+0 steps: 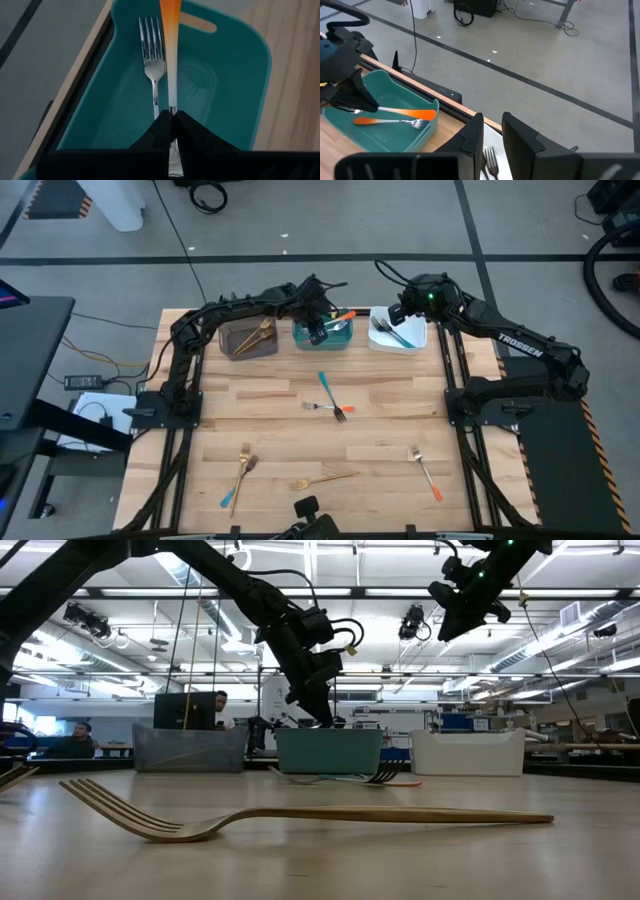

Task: Sort silverware by color (type)
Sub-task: Put the orange fork into the green bin, then put the gold fork into the black bin

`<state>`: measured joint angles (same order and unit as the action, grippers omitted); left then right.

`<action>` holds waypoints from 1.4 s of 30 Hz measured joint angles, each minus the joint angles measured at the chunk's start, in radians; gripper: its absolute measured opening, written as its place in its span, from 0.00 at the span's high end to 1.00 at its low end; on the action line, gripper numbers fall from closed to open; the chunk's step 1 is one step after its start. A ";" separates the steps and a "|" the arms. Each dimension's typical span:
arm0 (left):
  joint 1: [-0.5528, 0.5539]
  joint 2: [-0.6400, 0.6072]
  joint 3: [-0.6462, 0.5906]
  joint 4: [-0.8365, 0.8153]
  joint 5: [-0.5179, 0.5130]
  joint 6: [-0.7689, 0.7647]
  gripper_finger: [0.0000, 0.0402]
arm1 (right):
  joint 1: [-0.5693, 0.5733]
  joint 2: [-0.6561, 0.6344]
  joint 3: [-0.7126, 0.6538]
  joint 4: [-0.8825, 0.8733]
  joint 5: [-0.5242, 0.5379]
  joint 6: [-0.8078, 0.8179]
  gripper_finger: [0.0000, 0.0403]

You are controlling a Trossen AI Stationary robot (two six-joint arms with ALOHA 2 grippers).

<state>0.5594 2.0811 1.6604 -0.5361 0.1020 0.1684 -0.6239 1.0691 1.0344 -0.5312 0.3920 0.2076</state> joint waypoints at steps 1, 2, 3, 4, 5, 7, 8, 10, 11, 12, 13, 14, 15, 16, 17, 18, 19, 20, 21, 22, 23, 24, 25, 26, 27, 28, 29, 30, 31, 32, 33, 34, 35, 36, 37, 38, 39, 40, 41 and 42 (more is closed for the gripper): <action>0.000 0.005 0.000 0.007 0.000 0.000 0.94 | 0.000 0.000 0.000 0.001 0.000 0.002 0.81; 0.000 0.008 0.001 0.013 0.005 -0.002 0.94 | 0.000 0.000 0.000 0.004 0.000 0.002 0.81; 0.000 0.010 0.001 0.006 0.008 -0.004 0.94 | 0.000 0.000 0.000 0.009 0.000 0.002 0.81; 0.000 0.013 0.000 0.002 0.008 -0.004 0.94 | 0.000 0.000 0.000 0.014 0.000 0.002 0.81; -0.001 0.018 0.000 0.014 0.010 -0.002 0.94 | 0.000 0.000 0.000 0.018 0.000 0.005 0.81; -0.001 0.023 0.000 0.028 0.011 -0.004 0.94 | 0.000 0.000 0.000 0.027 0.000 0.006 0.81; -0.001 0.023 0.000 0.027 0.011 -0.009 0.93 | 0.000 0.000 0.000 0.030 0.000 0.007 0.81; 0.000 0.023 0.000 0.044 0.011 -0.026 0.91 | 0.000 0.000 0.000 0.033 0.000 0.010 0.81; 0.000 0.023 0.000 0.048 0.011 -0.026 0.89 | 0.000 0.000 0.000 0.032 0.000 0.010 0.81; 0.000 0.024 0.000 0.051 0.011 -0.026 0.88 | 0.000 0.000 0.000 0.033 0.000 0.010 0.81; 0.000 0.025 0.000 0.054 0.011 -0.026 0.86 | 0.000 0.000 0.000 0.033 0.000 0.010 0.81; 0.000 0.025 0.000 0.055 0.011 -0.026 0.85 | 0.000 0.000 0.000 0.033 0.000 0.010 0.81; 0.000 0.025 0.000 0.056 0.011 -0.026 0.83 | 0.000 0.000 0.000 0.033 0.000 0.010 0.81; 0.000 0.025 0.000 0.057 0.011 -0.026 0.82 | 0.000 0.000 0.000 0.033 0.000 0.010 0.81; 0.000 0.025 0.000 0.056 0.011 -0.026 0.81 | 0.000 0.000 0.000 0.034 0.000 0.010 0.81; 0.000 0.025 0.000 0.055 0.011 -0.026 0.80 | 0.000 0.000 0.000 0.034 0.000 0.009 0.81; 0.000 0.024 0.000 0.055 0.011 -0.027 0.79 | 0.000 0.000 0.000 0.034 0.000 0.009 0.81; 0.000 0.022 0.000 0.054 0.010 -0.027 0.79 | 0.000 0.000 0.000 0.034 0.000 0.009 0.81; 0.000 0.017 0.000 0.050 0.010 -0.031 0.79 | 0.000 0.000 0.000 0.034 0.000 0.009 0.81; 0.000 0.006 0.000 0.036 0.009 -0.044 0.79 | 0.000 0.000 0.000 0.033 0.000 0.007 0.81; 0.000 -0.006 0.000 0.027 0.008 -0.057 0.79 | 0.000 0.000 0.000 0.033 0.000 0.003 0.81; 0.001 -0.022 0.001 0.021 0.008 -0.071 0.79 | 0.000 0.000 0.000 0.033 0.000 0.001 0.81; 0.003 -0.041 0.002 -0.010 0.009 -0.078 0.79 | 0.000 0.000 0.000 0.033 0.000 0.000 0.81; 0.004 -0.063 0.002 -0.047 0.008 -0.079 0.79 | 0.000 0.000 0.000 0.032 0.000 -0.001 0.81; 0.005 -0.086 0.002 -0.080 0.008 -0.079 0.80 | 0.000 0.000 0.000 0.029 0.000 -0.001 0.81; 0.007 -0.108 0.002 -0.124 0.008 -0.083 0.80 | 0.000 0.000 0.000 0.026 0.000 -0.001 0.81; 0.007 -0.131 0.002 -0.179 0.007 -0.099 0.80 | 0.000 0.000 0.000 0.023 0.000 -0.001 0.81; 0.008 -0.152 0.002 -0.231 0.006 -0.126 0.80 | 0.000 0.000 0.000 0.019 0.000 0.000 0.81; 0.008 -0.173 0.002 -0.282 0.006 -0.162 0.80 | 0.000 0.000 0.000 0.016 0.000 -0.001 0.81; 0.008 -0.191 0.002 -0.335 0.004 -0.195 0.80 | 0.000 0.000 0.000 0.013 0.000 -0.001 0.81; 0.003 -0.206 0.002 -0.386 0.000 -0.223 0.80 | 0.000 0.000 0.000 0.011 0.000 -0.001 0.81; -0.006 -0.218 0.002 -0.431 -0.014 -0.251 0.80 | 0.000 0.000 0.000 0.006 0.000 -0.001 0.81; -0.017 -0.228 0.002 -0.465 -0.033 -0.278 0.80 | 0.000 0.000 0.000 -0.001 0.000 -0.001 0.81; -0.031 -0.237 0.002 -0.507 -0.052 -0.301 0.80 | 0.000 0.000 0.000 -0.006 0.000 -0.001 0.81; -0.050 -0.244 0.002 -0.554 -0.079 -0.321 0.80 | 0.000 0.000 0.000 -0.009 -0.001 -0.001 0.81; -0.071 -0.248 0.002 -0.585 -0.103 -0.337 0.80 | 0.000 0.000 0.000 -0.013 0.000 -0.001 0.81; -0.097 -0.252 0.002 -0.619 -0.129 -0.357 0.80 | 0.000 0.000 0.000 -0.019 -0.001 -0.002 0.81; -0.121 -0.254 0.002 -0.660 -0.157 -0.384 0.80 | 0.000 0.000 0.000 -0.026 -0.001 -0.002 0.81; -0.151 -0.255 0.002 -0.697 -0.182 -0.416 0.80 | 0.000 0.000 0.000 -0.033 -0.002 -0.004 0.81; -0.184 -0.256 0.002 -0.723 -0.202 -0.447 0.80 | -0.001 0.000 0.000 -0.039 -0.007 -0.005 0.81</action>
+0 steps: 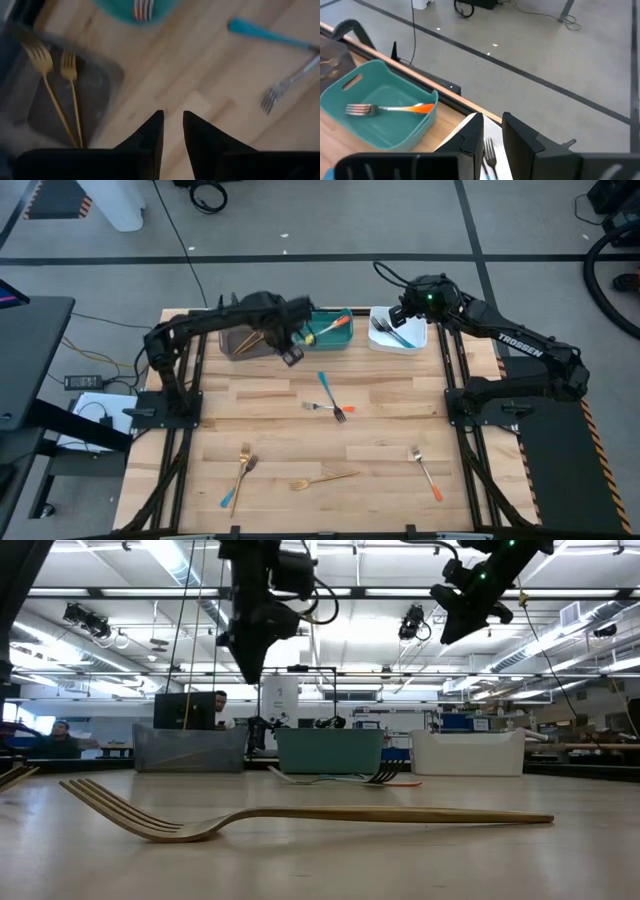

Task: Sort silverware by color (type)
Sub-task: Put the gold fork into the black bin

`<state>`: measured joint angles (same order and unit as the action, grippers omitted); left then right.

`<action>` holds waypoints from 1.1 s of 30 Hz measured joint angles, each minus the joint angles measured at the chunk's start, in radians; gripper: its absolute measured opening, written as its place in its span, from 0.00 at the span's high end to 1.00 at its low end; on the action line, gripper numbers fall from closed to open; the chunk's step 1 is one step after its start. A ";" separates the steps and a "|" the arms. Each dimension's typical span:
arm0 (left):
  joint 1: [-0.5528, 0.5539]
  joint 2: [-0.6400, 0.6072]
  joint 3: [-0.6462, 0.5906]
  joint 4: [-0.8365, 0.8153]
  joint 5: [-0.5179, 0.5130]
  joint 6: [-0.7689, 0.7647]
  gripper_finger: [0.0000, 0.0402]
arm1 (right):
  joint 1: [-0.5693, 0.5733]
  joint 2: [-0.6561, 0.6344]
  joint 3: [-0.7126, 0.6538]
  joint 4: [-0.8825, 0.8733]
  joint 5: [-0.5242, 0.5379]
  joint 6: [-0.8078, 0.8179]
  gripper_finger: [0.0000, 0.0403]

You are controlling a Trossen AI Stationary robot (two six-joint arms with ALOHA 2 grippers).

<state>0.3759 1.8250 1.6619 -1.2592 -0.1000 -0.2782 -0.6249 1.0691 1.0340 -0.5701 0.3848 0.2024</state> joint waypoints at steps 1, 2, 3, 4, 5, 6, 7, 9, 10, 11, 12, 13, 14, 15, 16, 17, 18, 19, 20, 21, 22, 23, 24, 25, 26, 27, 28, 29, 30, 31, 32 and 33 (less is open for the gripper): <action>-0.032 0.000 0.000 -0.023 -0.016 -0.034 0.80 | -0.001 0.000 0.000 -0.004 -0.007 -0.003 0.81; -0.066 0.000 0.000 -0.046 -0.034 -0.070 0.80 | -0.001 0.000 0.000 -0.007 -0.015 -0.006 0.81; -0.102 0.000 0.000 -0.067 -0.055 -0.106 0.80 | -0.001 0.000 0.000 -0.009 -0.026 -0.011 0.81; -0.138 0.000 0.000 -0.077 -0.076 -0.146 0.80 | -0.001 0.000 0.000 -0.010 -0.038 -0.016 0.81; -0.173 0.000 0.000 -0.085 -0.095 -0.186 0.80 | -0.001 0.000 0.000 -0.011 -0.048 -0.020 0.81; -0.207 0.000 0.000 -0.092 -0.108 -0.229 0.80 | -0.001 0.000 0.000 -0.013 -0.065 -0.022 0.81; -0.240 0.000 0.000 -0.098 -0.112 -0.277 0.80 | -0.001 0.000 0.000 -0.013 -0.083 -0.024 0.81; -0.296 0.000 0.000 -0.106 -0.114 -0.384 0.80 | -0.001 0.000 0.000 -0.014 -0.118 -0.039 0.81; -0.321 0.000 0.000 -0.108 -0.114 -0.441 0.80 | -0.001 0.000 0.000 -0.015 -0.129 -0.046 0.81; -0.345 0.000 0.000 -0.114 -0.115 -0.497 0.80 | -0.001 0.000 0.000 -0.018 -0.140 -0.048 0.81; -0.368 0.000 0.000 -0.123 -0.116 -0.551 0.80 | -0.001 0.000 0.000 -0.023 -0.149 -0.048 0.81; -0.390 0.000 0.000 -0.139 -0.117 -0.605 0.80 | -0.001 0.000 0.000 -0.028 -0.159 -0.048 0.81; -0.413 0.000 0.000 -0.156 -0.116 -0.657 0.80 | -0.001 0.000 0.000 -0.033 -0.169 -0.049 0.81; -0.435 0.000 0.000 -0.167 -0.117 -0.708 0.80 | -0.001 0.000 0.000 -0.039 -0.175 -0.049 0.81; -0.456 0.000 0.000 -0.174 -0.117 -0.756 0.80 | -0.001 0.000 0.000 -0.047 -0.178 -0.049 0.81; -0.478 0.000 0.000 -0.182 -0.117 -0.806 0.80 | -0.001 0.000 0.000 -0.058 -0.178 -0.049 0.81; -0.503 0.000 0.000 -0.186 -0.117 -0.857 0.80 | -0.001 0.000 0.000 -0.069 -0.179 -0.048 0.81; -0.528 0.000 0.000 -0.187 -0.115 -0.903 0.80 | -0.001 0.000 0.000 -0.083 -0.181 -0.048 0.81; -0.553 0.000 0.000 -0.190 -0.110 -0.949 0.80 | -0.001 0.000 0.000 -0.099 -0.185 -0.046 0.81; -0.577 0.000 0.000 -0.195 -0.100 -0.991 0.80 | -0.001 0.000 0.000 -0.115 -0.195 -0.046 0.81; -0.603 0.000 0.000 -0.200 -0.094 -1.028 0.80 | -0.001 0.000 0.000 -0.131 -0.209 -0.045 0.81; -0.629 0.000 0.000 -0.209 -0.089 -1.065 0.80 | 0.000 0.000 0.000 -0.146 -0.225 -0.041 0.81; -0.655 0.000 0.000 -0.220 -0.087 -1.098 0.80 | 0.001 0.000 0.000 -0.161 -0.243 -0.033 0.81; -0.681 0.000 0.000 -0.233 -0.087 -1.138 0.80 | 0.003 0.000 0.000 -0.174 -0.261 -0.018 0.81; -0.708 0.000 0.000 -0.248 -0.086 -1.175 0.80 | 0.008 0.000 0.000 -0.187 -0.280 0.001 0.81; -0.737 0.000 0.000 -0.261 -0.086 -1.217 0.80 | 0.014 0.000 0.000 -0.201 -0.298 0.022 0.81; -0.766 0.000 0.000 -0.270 -0.086 -1.260 0.80 | 0.021 0.000 0.000 -0.216 -0.315 0.042 0.81; -0.796 0.000 0.000 -0.274 -0.086 -1.300 0.80 | 0.031 0.000 0.000 -0.228 -0.331 0.060 0.81; -0.830 0.000 0.000 -0.277 -0.086 -1.340 0.80 | 0.045 0.000 0.000 -0.238 -0.342 0.078 0.81; -0.862 0.000 0.000 -0.277 -0.086 -1.385 0.80 | 0.060 0.000 0.000 -0.248 -0.351 0.097 0.81; -0.896 0.000 0.000 -0.277 -0.086 -1.431 0.80 | 0.080 0.000 0.000 -0.254 -0.355 0.119 0.81; -0.929 0.005 0.000 -0.278 -0.086 -1.480 0.80 | 0.101 0.000 0.000 -0.259 -0.357 0.140 0.81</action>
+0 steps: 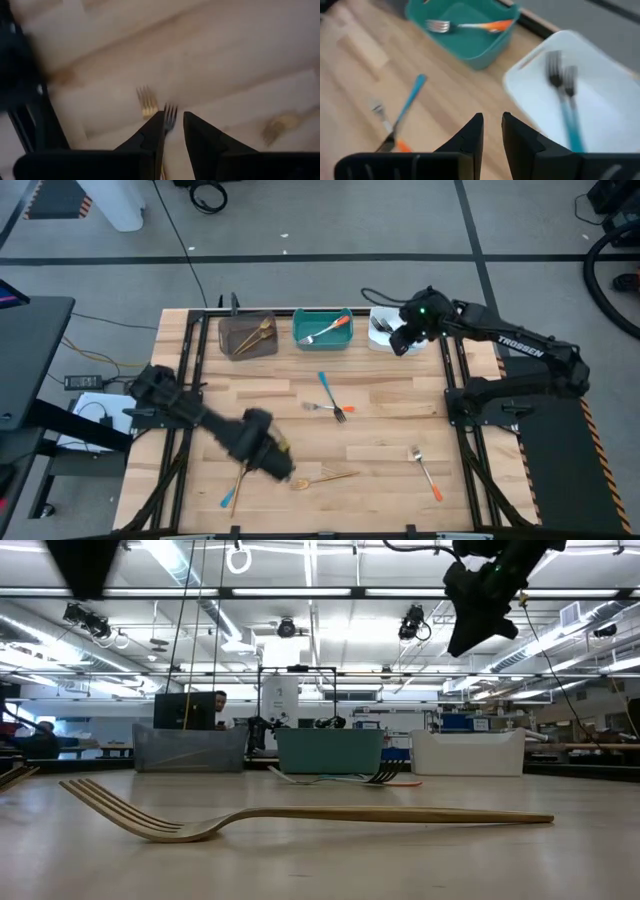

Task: Sort silverware by color (type)
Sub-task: Put the gold fork into the black bin

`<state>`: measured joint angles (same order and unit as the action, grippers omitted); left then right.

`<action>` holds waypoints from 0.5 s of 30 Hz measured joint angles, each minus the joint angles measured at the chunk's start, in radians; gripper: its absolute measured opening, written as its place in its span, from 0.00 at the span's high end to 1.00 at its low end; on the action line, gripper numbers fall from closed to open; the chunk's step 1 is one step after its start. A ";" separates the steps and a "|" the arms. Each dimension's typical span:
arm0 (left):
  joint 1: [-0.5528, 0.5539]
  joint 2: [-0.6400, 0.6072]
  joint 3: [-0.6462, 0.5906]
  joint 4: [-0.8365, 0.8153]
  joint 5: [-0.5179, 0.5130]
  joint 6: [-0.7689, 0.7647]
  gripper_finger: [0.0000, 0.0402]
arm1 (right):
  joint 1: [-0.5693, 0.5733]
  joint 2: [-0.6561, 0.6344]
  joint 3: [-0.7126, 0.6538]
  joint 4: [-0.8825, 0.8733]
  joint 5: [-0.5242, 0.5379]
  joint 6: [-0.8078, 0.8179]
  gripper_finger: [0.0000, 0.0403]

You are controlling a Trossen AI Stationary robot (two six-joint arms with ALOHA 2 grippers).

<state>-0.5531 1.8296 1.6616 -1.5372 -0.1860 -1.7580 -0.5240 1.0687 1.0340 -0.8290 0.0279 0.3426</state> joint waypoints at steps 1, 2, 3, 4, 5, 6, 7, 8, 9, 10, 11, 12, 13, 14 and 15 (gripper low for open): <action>-0.032 0.006 0.000 -0.002 0.000 -0.049 0.80 | 0.023 0.000 0.000 -0.002 -0.001 0.022 0.81; -0.063 0.014 0.000 -0.007 0.002 -0.098 0.80 | 0.047 0.000 0.000 -0.002 -0.001 0.044 0.81; -0.093 0.022 0.000 -0.014 0.003 -0.146 0.80 | 0.074 0.000 0.000 -0.002 -0.002 0.064 0.81; -0.120 0.034 0.000 -0.018 0.007 -0.192 0.80 | 0.100 0.000 0.000 -0.002 -0.003 0.083 0.81; -0.142 0.046 0.000 -0.020 0.014 -0.232 0.80 | 0.127 0.000 0.000 -0.002 -0.003 0.102 0.81; -0.164 0.059 -0.003 -0.019 0.026 -0.272 0.80 | 0.152 0.000 0.000 -0.001 -0.003 0.121 0.81; -0.184 0.069 -0.016 -0.008 0.039 -0.302 0.80 | 0.177 0.000 0.000 -0.001 -0.002 0.141 0.81; -0.199 0.076 -0.034 0.002 0.054 -0.330 0.80 | 0.204 0.000 0.000 0.001 0.000 0.161 0.81; -0.212 0.081 -0.056 0.020 0.068 -0.355 0.80 | 0.227 0.000 0.000 0.003 0.002 0.178 0.81; -0.221 0.082 -0.083 0.047 0.083 -0.379 0.80 | 0.251 0.000 0.000 0.004 0.002 0.191 0.81; -0.229 0.083 -0.112 0.072 0.093 -0.401 0.80 | 0.275 0.000 0.000 0.006 0.002 0.206 0.81; -0.233 0.083 -0.138 0.090 0.100 -0.416 0.80 | 0.297 0.000 0.000 0.009 0.003 0.220 0.81; -0.233 0.083 -0.163 0.111 0.110 -0.428 0.80 | 0.319 0.000 0.000 0.013 0.004 0.232 0.81; -0.236 0.083 -0.189 0.144 0.118 -0.434 0.80 | 0.339 0.000 0.000 0.018 0.004 0.241 0.81; -0.236 0.083 -0.213 0.178 0.121 -0.434 0.80 | 0.358 0.000 0.000 0.023 0.005 0.250 0.81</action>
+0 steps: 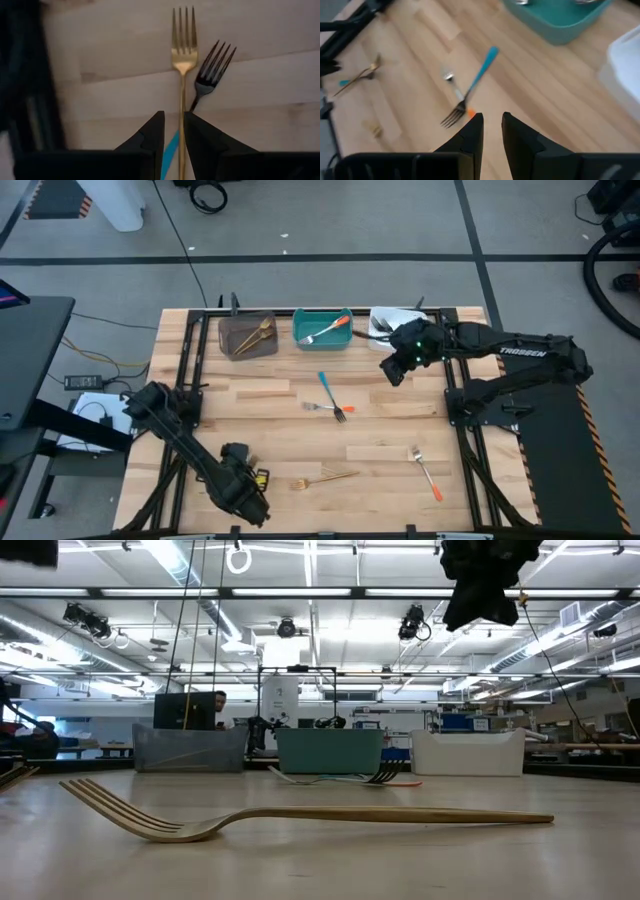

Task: Sort silverware by color (type)
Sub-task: Put the gold fork into the black bin

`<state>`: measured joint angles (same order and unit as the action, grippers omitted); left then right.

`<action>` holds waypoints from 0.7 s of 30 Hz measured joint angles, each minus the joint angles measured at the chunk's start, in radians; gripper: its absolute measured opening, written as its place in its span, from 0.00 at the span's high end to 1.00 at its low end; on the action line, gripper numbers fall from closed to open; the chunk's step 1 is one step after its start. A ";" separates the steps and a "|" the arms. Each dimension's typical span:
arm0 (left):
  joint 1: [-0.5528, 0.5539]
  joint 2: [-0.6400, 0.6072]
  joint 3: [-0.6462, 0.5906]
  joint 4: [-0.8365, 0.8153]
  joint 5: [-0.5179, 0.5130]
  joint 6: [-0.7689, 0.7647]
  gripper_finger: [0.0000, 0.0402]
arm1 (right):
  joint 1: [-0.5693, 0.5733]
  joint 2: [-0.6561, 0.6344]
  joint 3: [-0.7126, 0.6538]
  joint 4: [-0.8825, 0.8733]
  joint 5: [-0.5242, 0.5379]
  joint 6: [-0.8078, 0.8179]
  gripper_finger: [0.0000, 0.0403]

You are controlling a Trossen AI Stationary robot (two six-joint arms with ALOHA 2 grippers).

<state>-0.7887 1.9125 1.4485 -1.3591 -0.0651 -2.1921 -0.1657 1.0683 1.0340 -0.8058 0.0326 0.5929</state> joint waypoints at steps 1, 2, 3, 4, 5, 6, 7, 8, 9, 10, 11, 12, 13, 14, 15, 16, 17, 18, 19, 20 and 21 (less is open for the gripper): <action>0.000 0.000 -0.024 0.033 0.000 0.001 0.80 | 0.017 0.000 0.000 0.004 0.001 0.009 0.81; 0.002 0.000 -0.049 0.079 0.000 0.004 0.80 | 0.034 0.000 0.000 0.005 0.006 0.017 0.81; 0.005 0.000 -0.076 0.129 0.000 0.004 0.80 | 0.049 0.000 0.000 0.005 0.016 0.025 0.81; 0.006 0.000 -0.104 0.172 0.001 0.004 0.80 | 0.065 0.000 0.000 0.005 0.029 0.037 0.81; 0.008 0.000 -0.131 0.201 0.002 0.002 0.80 | 0.079 0.000 0.000 0.005 0.040 0.047 0.81; 0.011 0.000 -0.159 0.224 0.003 -0.002 0.80 | 0.092 0.000 0.000 0.005 0.051 0.057 0.81; 0.014 0.000 -0.182 0.243 0.008 -0.010 0.80 | 0.103 0.000 0.000 0.005 0.055 0.062 0.81; 0.019 0.000 -0.198 0.255 0.013 -0.016 0.80 | 0.114 0.000 0.000 0.005 0.056 0.063 0.81; 0.023 0.000 -0.207 0.261 0.019 -0.018 0.80 | 0.124 0.000 0.000 0.006 0.056 0.063 0.81; 0.027 0.000 -0.211 0.261 0.025 -0.016 0.80 | 0.134 0.000 0.000 0.006 0.056 0.063 0.81; 0.032 0.000 -0.214 0.263 0.026 -0.012 0.80 | 0.143 0.000 0.000 0.006 0.056 0.063 0.81; 0.036 0.000 -0.215 0.268 0.027 -0.004 0.80 | 0.151 0.000 0.000 0.006 0.056 0.063 0.81; 0.042 0.000 -0.215 0.276 0.027 0.004 0.80 | 0.159 0.000 0.000 0.006 0.062 0.067 0.81; 0.049 0.000 -0.214 0.287 0.027 0.014 0.80 | 0.167 0.000 0.000 0.006 0.073 0.073 0.81; 0.055 0.000 -0.214 0.289 0.026 0.023 0.80 | 0.174 0.000 0.000 0.006 0.084 0.079 0.81; 0.062 0.000 -0.215 0.285 0.026 0.025 0.80 | 0.181 0.000 0.000 0.006 0.095 0.083 0.81; 0.068 0.001 -0.221 0.291 0.025 0.026 0.80 | 0.186 0.000 0.000 0.006 0.107 0.085 0.81; 0.074 0.001 -0.234 0.302 0.030 0.026 0.80 | 0.190 0.000 0.000 0.006 0.115 0.086 0.81; 0.078 0.000 -0.256 0.324 0.031 0.023 0.80 | 0.194 0.000 0.000 0.006 0.122 0.086 0.81; 0.081 0.003 -0.274 0.347 0.037 0.023 0.80 | 0.197 0.000 0.000 0.006 0.125 0.086 0.81; 0.082 -0.003 -0.299 0.384 0.046 0.023 0.80 | 0.200 0.000 0.000 0.006 0.124 0.086 0.81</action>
<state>-0.7067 1.9093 1.1499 -0.9753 -0.0196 -2.1691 0.0343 1.0683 1.0340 -0.7998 0.1570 0.6788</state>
